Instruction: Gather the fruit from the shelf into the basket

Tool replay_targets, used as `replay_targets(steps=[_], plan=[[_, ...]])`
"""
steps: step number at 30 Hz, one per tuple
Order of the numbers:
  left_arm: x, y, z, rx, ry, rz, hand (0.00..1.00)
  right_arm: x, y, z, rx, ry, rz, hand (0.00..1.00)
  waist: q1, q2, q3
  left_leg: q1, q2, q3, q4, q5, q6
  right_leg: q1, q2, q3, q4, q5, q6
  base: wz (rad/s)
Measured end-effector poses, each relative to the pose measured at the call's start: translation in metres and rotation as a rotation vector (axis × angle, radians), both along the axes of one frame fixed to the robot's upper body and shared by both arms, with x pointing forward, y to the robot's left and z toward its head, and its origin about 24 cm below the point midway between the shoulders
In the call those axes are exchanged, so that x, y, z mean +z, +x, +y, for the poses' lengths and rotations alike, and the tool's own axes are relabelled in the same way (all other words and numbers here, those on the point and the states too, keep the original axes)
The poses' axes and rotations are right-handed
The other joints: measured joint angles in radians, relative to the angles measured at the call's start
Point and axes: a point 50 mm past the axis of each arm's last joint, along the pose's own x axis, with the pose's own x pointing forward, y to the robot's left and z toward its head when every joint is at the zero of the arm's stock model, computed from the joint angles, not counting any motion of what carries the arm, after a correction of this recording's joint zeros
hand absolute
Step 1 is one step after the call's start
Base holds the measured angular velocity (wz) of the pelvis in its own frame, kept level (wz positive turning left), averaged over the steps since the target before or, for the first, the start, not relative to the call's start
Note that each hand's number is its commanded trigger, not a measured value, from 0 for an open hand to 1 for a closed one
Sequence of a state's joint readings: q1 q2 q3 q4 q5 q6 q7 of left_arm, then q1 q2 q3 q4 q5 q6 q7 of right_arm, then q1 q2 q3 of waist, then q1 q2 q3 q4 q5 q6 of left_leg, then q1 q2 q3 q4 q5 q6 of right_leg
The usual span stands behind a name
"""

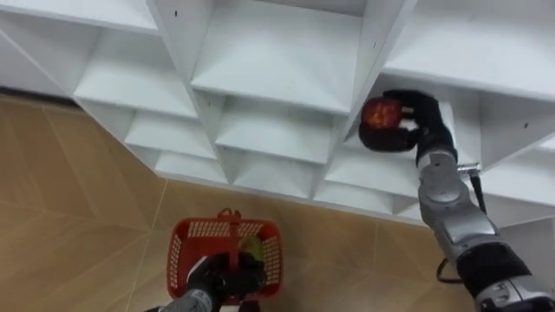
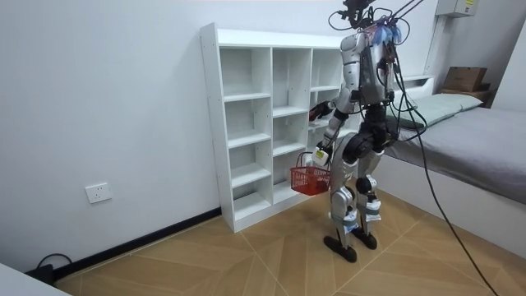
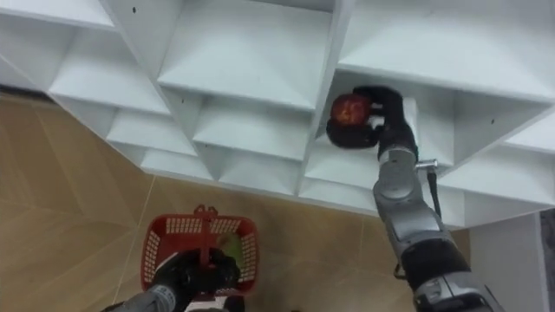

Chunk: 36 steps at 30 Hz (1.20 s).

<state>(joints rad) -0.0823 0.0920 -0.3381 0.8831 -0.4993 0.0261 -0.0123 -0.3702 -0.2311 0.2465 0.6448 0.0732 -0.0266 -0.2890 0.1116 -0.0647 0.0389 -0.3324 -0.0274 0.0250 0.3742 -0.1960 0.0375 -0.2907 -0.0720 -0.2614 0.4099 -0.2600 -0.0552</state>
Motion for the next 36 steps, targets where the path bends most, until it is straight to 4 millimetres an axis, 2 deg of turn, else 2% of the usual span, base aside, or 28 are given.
replay_targets(steps=[4, 6, 9, 11, 14, 18, 24, 30, 36], plan=[[-0.001, -0.002, 0.002, 0.001, 0.001, 0.001, 1.00, -0.015, -0.019, 0.008, 0.074, 0.017, 0.052, 1.00, -0.023, 0.006, -0.0126, 0.059, -0.001, -0.004, -0.031, 0.000, 0.000, 0.053, 0.003, 0.004, -0.021, 0.001, 0.002, -0.03], [-0.003, -0.008, 0.003, 0.006, 0.000, 0.014, 1.00, -0.029, -0.039, 0.011, 0.116, 0.045, 0.097, 1.00, -0.032, 0.008, -0.0253, 0.098, 0.000, -0.003, -0.041, 0.000, 0.000, 0.102, 0.012, 0.012, -0.062, 0.008, 0.007, -0.04], [-0.002, -0.007, 0.000, 0.002, -0.021, 0.001, 1.00, -0.042, -0.058, 0.011, 0.142, 0.074, 0.159, 1.00, -0.038, 0.015, -0.0326, 0.140, 0.004, -0.002, -0.062, 0.000, 0.000, 0.143, 0.020, 0.021, -0.093, 0.021, 0.010, -0.15], [0.001, -0.004, -0.003, 0.005, -0.047, -0.017, 1.00, -0.046, -0.066, 0.013, 0.152, 0.086, 0.173, 1.00, -0.050, 0.016, -0.0328, 0.163, 0.005, 0.004, -0.073, 0.000, 0.000, 0.164, 0.023, 0.024, -0.104, 0.026, 0.011, -0.07], [0.004, -0.003, -0.005, -0.003, -0.064, -0.046, 1.00, -0.049, -0.076, 0.023, 0.178, 0.131, 0.179, 1.00, -0.054, 0.018, -0.0335, 0.208, 0.008, 0.029, -0.094, 0.000, 0.000, 0.189, 0.027, 0.053, -0.105, 0.028, 0.014, -0.25], [0.007, -0.002, -0.008, -0.003, -0.077, -0.072, 1.00, -0.051, -0.091, 0.033, 0.221, 0.184, 0.191, 1.00, -0.072, 0.022, -0.0334, 0.238, 0.014, 0.037, -0.115, 0.000, 0.000, 0.211, 0.037, 0.071, -0.121, 0.044, 0.014, -0.14], [0.008, -0.001, -0.010, -0.004, -0.085, -0.079, 1.00, -0.066, -0.114, 0.035, 0.248, 0.200, 0.274, 1.00, -0.079, 0.026, -0.0318, 0.257, 0.016, 0.056, -0.123, 0.000, 0.000, 0.221, 0.043, 0.095, -0.138, 0.051, 0.016, -0.12], [0.020, 0.009, -0.016, -0.018, -0.112, -0.141, 1.00, -0.070, -0.121, 0.036, 0.293, 0.206, 0.311, 1.00, -0.088, 0.024, -0.0309, 0.264, 0.016, 0.057, -0.124, 0.000, 0.001, 0.228, 0.043, 0.098, -0.138, 0.052, 0.017, -0.03], [0.025, 0.014, -0.017, -0.029, -0.122, -0.177, 1.00, -0.073, -0.125, 0.039, 0.320, 0.213, 0.330, 1.00, -0.091, 0.015, -0.0252, 0.308, 0.015, 0.057, -0.139, 0.000, 0.000, 0.279, 0.046, 0.097, -0.173, 0.052, 0.017, 0.00]])
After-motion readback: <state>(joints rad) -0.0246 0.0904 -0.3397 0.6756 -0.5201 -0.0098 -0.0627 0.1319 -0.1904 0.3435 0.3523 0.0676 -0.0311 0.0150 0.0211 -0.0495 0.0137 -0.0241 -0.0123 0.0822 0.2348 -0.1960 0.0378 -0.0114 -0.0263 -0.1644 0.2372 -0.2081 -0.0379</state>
